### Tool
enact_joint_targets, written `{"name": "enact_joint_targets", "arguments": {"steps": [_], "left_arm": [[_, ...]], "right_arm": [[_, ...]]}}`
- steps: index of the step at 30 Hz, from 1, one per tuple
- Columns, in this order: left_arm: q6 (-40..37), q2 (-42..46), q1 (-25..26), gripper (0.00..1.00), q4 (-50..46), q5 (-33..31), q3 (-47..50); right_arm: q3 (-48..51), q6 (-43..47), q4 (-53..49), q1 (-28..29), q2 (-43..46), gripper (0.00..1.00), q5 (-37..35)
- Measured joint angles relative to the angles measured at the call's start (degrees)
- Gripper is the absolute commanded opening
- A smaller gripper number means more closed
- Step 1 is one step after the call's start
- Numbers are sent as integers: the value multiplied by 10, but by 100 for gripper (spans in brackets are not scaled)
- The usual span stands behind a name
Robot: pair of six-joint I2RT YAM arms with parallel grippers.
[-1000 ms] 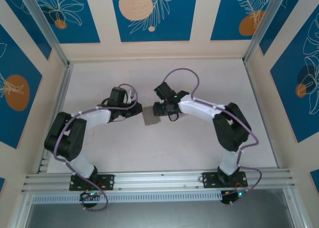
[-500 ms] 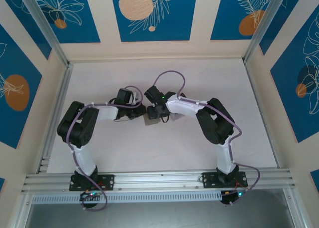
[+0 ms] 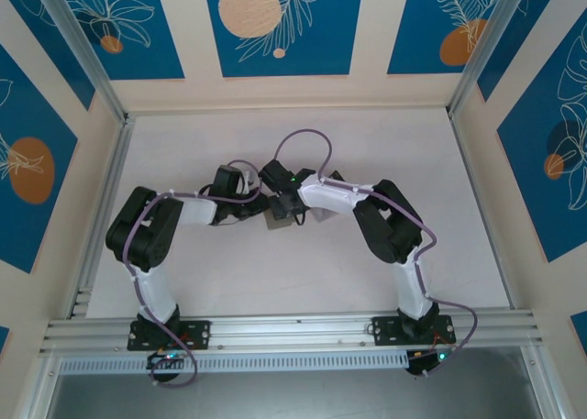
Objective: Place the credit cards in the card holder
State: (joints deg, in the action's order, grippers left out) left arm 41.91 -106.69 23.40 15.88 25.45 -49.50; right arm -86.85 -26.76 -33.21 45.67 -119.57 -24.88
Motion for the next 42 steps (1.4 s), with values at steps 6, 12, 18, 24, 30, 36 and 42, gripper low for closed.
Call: {"name": "enact_joint_targets", "arguments": {"steps": [6,12,18,24,30,36,42], "left_arm": [[-1,-3,6,0,11,-10,0],[-4,-3,7,0,16,-13,2],[-13,-3,9,0,17,-16,3],[-31,-3,10,0,14,-17,2],[-51,-2,11,0,-4,-17,-6],[-79,6,12,0,-31,-17,-9],[-115,38,14,0,-110,-17,-9]], "right_arm": [[-9,14,3,13,-8,24,-47],[-13,31,3,21,-8,4,-74],[-14,41,4,20,-9,0,-82],[-9,48,9,18,-6,0,-82],[33,49,26,-7,37,0,-81],[70,43,30,-37,80,0,-36],[137,11,43,-31,129,0,57]]}}
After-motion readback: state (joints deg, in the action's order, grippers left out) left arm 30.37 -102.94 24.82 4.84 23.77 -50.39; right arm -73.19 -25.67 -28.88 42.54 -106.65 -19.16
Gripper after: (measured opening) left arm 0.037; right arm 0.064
